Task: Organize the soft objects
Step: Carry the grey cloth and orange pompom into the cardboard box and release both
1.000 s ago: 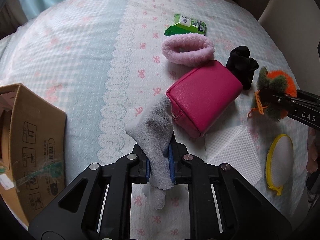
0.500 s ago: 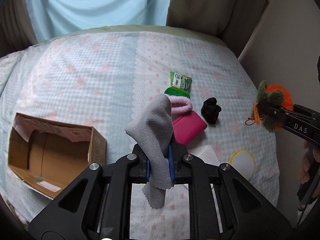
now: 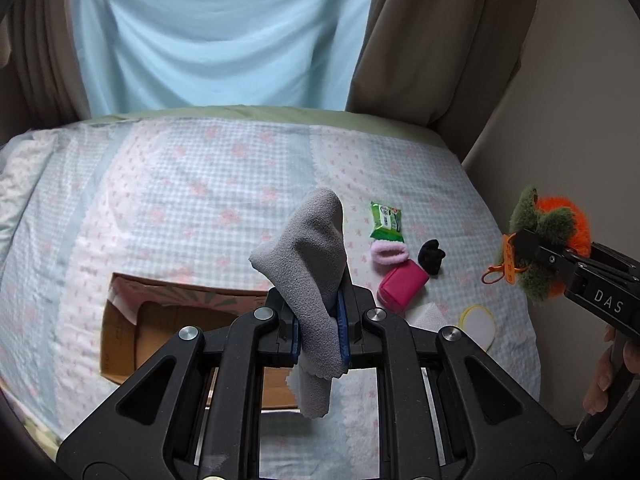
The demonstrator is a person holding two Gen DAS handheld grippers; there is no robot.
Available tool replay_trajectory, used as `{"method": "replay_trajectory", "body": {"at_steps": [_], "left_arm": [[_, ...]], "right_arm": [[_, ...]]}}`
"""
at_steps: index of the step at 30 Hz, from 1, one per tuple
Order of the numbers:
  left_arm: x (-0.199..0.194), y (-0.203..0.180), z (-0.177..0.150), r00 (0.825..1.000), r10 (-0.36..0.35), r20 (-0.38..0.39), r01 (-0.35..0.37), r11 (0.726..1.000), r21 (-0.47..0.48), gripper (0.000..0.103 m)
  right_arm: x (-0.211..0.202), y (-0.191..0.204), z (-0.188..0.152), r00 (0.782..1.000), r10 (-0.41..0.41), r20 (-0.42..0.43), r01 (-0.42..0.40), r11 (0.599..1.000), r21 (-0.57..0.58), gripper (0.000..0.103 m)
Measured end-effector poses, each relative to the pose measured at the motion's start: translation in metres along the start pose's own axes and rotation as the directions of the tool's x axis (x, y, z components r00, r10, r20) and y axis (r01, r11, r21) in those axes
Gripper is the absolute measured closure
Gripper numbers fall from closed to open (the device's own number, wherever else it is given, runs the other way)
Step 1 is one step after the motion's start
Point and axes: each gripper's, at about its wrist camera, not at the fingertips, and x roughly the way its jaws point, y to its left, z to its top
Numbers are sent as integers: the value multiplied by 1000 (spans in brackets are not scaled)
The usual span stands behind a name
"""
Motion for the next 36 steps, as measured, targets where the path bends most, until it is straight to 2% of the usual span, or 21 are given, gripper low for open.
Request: {"method": "replay_trajectory", "body": {"at_steps": [4,10,15,22,24,28,32,36], "left_arm": [[-19,59,-5,999,-23,-23,23,999,30,91],[-24,133,-12,996,-7,-84,15,995,101,91],[-2,175,-23,987,12,-157,8,992,129,91],[55,206,-41,962,16,-274,12,995,101,91],[72,211,-45,951,14,-310,14,996,87,91],[108,214,-54,915,18,-403,21,995,93,91],[151,213,-66,868,56,-494,13,991,134,91],[187,214,-76,824,61,-564,22,990,140,91]], "right_arm": [[-7,60,-4,1000,-15,-11,16,999,33,66],[9,140,-15,998,-3,-55,8,997,81,66],[40,183,-28,992,38,-118,-25,994,110,66],[103,212,-45,963,71,-259,-41,992,120,66],[126,212,-48,949,77,-305,-41,992,123,66],[175,209,-53,907,85,-413,-26,989,145,66],[220,201,-62,846,88,-525,13,982,186,66],[256,191,-73,793,113,-599,38,972,233,66]]}}
